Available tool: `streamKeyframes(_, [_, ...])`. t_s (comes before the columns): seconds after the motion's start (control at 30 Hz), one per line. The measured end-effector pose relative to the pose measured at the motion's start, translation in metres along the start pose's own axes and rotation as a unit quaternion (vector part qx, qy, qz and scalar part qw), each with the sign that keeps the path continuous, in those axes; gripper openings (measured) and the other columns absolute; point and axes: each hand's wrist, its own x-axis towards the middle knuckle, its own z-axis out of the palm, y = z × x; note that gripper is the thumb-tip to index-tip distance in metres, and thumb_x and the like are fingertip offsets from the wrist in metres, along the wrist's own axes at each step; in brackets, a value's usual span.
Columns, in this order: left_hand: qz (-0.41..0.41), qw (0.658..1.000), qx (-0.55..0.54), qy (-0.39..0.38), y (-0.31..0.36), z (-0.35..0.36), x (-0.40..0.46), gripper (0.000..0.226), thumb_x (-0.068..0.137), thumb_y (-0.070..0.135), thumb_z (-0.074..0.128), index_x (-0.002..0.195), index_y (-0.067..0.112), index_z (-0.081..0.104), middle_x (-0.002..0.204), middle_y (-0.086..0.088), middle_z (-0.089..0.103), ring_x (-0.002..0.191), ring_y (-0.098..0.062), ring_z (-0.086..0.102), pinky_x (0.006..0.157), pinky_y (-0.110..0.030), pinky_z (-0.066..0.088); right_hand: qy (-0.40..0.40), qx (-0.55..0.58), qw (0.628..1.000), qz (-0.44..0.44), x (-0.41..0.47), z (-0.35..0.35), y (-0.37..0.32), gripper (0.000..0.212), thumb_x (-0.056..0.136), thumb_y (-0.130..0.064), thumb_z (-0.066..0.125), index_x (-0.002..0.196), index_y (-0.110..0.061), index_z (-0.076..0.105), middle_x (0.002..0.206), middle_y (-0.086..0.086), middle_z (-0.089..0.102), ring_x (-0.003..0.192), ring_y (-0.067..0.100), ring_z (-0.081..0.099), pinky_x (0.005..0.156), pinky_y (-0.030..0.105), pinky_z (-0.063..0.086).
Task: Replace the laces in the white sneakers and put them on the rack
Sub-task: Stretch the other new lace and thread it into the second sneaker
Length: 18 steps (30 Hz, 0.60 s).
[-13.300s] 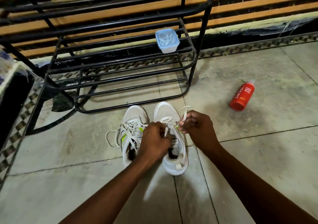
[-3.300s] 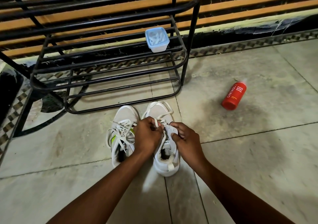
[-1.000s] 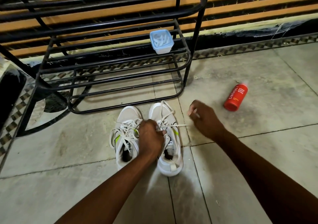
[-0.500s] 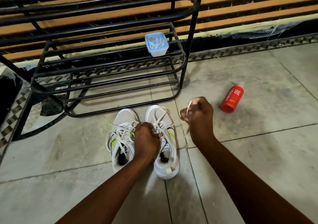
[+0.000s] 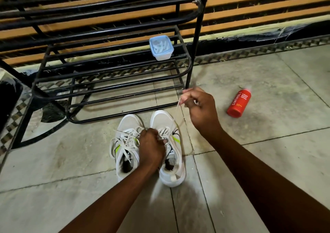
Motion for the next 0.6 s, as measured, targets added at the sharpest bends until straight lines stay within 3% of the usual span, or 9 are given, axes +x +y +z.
streamKeyframes(0.07, [0.0,1.0,0.0,0.006,0.001,-0.001,-0.001,0.036,0.078,0.003,0.068,0.093,0.033,0.053,0.096,-0.006,0.064,0.088,-0.026,0.067,0.082,-0.044,0.058,0.015,0.24,0.961,0.138,-0.013,0.005,-0.003,0.028,0.1,0.001,0.048,0.073,-0.001,0.056,0.065,0.011,0.058,0.066,0.027,0.065,0.064,0.041,0.056])
streamKeyframes(0.1, [0.001,1.0,-0.002,0.008,-0.001,0.0,-0.001,0.035,0.079,0.004,0.068,0.093,0.032,0.053,0.096,-0.006,0.064,0.089,-0.026,0.067,0.083,-0.044,0.058,0.02,0.251,0.954,0.166,-0.024,0.005,0.006,0.029,0.101,0.0,0.045,0.073,-0.002,0.05,0.063,0.012,0.048,0.053,0.022,0.056,0.052,0.034,0.049])
streamKeyframes(0.13, [0.004,1.0,-0.003,0.009,0.0,0.0,-0.002,0.035,0.079,0.004,0.069,0.093,0.032,0.053,0.095,-0.006,0.064,0.089,-0.026,0.067,0.084,-0.043,0.058,0.017,0.19,0.968,0.162,-0.037,0.001,0.019,0.028,0.102,-0.008,0.044,0.074,-0.004,0.046,0.065,0.01,0.041,0.048,0.017,0.047,0.049,0.027,0.041])
streamKeyframes(0.2, [-0.003,1.0,-0.01,0.009,0.002,0.0,-0.001,0.037,0.08,0.002,0.073,0.09,0.031,0.054,0.094,-0.006,0.065,0.086,-0.021,0.067,0.083,-0.037,0.059,-0.078,-0.061,0.994,0.047,-0.058,-0.01,0.049,0.03,0.102,-0.032,0.046,0.084,-0.009,0.048,0.074,0.0,0.045,0.056,0.016,0.046,0.053,0.03,0.041])
streamKeyframes(0.27, [-0.026,0.999,-0.028,0.003,0.006,-0.001,0.001,0.038,0.079,-0.002,0.079,0.088,0.028,0.057,0.091,-0.006,0.067,0.077,-0.011,0.065,0.076,-0.02,0.057,-0.227,-0.268,0.936,-0.024,-0.072,-0.019,0.071,0.014,0.1,-0.027,0.05,0.108,-0.017,0.054,0.089,0.0,0.052,0.072,0.021,0.054,0.064,0.039,0.049])
streamKeyframes(0.3, [-0.038,0.999,-0.034,0.0,0.008,-0.002,0.002,0.038,0.077,-0.001,0.083,0.086,0.026,0.058,0.088,-0.006,0.068,0.073,-0.008,0.064,0.072,-0.017,0.055,-0.281,-0.324,0.903,-0.014,-0.074,-0.022,0.075,0.022,0.099,-0.022,0.053,0.121,-0.022,0.053,0.096,0.001,0.056,0.079,0.023,0.058,0.068,0.04,0.052])
streamKeyframes(0.37, [-0.051,0.998,-0.038,-0.001,0.01,-0.003,0.004,0.035,0.073,0.005,0.09,0.086,0.023,0.062,0.083,-0.004,0.068,0.073,-0.013,0.065,0.072,-0.023,0.056,-0.328,-0.369,0.869,-0.025,-0.069,-0.022,0.07,0.025,0.096,-0.018,0.057,0.12,-0.022,0.057,0.098,0.004,0.061,0.089,0.027,0.061,0.071,0.039,0.053])
streamKeyframes(0.47, [-0.052,0.998,-0.035,0.005,0.008,-0.002,0.003,0.034,0.072,0.009,0.091,0.087,0.023,0.063,0.081,-0.003,0.069,0.076,-0.018,0.068,0.077,-0.036,0.06,-0.265,-0.355,0.888,-0.124,-0.05,-0.019,0.048,0.007,0.088,-0.012,0.058,0.082,-0.015,0.06,0.08,0.005,0.059,0.079,0.026,0.056,0.06,0.035,0.048])
streamKeyframes(0.6, [-0.042,0.999,-0.018,0.017,0.008,-0.002,0.001,0.037,0.072,0.006,0.089,0.086,0.026,0.062,0.084,-0.003,0.069,0.077,-0.017,0.068,0.078,-0.038,0.06,-0.142,-0.303,0.93,-0.154,-0.021,-0.021,0.007,0.017,0.072,0.002,0.061,0.079,-0.013,0.066,0.075,-0.001,0.059,0.075,0.022,0.047,0.057,0.032,0.039])
